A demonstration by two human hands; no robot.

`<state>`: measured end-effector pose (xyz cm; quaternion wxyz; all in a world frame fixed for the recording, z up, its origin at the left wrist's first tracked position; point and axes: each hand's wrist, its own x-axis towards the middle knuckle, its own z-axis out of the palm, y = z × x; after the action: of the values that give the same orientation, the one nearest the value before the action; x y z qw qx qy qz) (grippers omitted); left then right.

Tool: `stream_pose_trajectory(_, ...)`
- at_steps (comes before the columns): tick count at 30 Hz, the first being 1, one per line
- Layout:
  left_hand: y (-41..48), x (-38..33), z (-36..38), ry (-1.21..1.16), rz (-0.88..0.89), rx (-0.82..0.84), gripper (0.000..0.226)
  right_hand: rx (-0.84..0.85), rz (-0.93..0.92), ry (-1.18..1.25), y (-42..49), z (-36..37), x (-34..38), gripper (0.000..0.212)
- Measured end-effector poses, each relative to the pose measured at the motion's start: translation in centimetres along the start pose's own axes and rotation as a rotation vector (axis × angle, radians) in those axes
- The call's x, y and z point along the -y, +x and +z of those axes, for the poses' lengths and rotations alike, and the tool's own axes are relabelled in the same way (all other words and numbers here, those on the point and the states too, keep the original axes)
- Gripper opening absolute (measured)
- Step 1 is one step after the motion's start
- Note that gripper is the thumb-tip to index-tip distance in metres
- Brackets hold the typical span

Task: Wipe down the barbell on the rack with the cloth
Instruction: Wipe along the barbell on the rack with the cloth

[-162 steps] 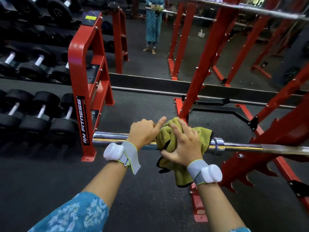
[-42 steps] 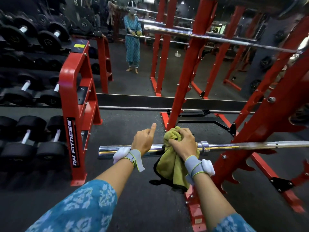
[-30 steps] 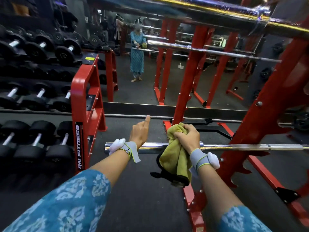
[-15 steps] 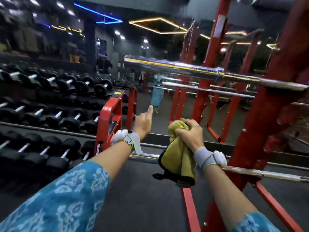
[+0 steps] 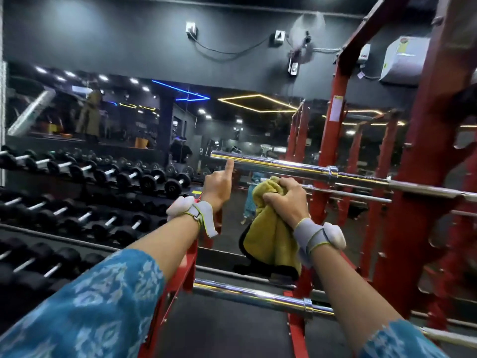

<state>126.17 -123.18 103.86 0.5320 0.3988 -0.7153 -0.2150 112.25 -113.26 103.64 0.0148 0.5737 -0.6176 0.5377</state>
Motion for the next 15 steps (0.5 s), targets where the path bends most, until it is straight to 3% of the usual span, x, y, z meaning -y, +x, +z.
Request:
stream_pose_trajectory(8,4.9,2.4,-1.6,-0.083,-0.002,-0.096,0.067,-0.028,-0.087,0.005,3.0,2.5,0.9,0.032)
stream_pose_trajectory(12,8.1,5.2,-1.6,-0.021,-0.010,-0.133,0.050,-0.098,-0.137,0.032,4.6,4.8,0.9,0.017)
stream_pose_trajectory(15,11.1,7.2,-1.1,-0.059,-0.013,-0.127,0.037,-0.168,-0.201,-0.041,6.2,7.3,0.8,0.025)
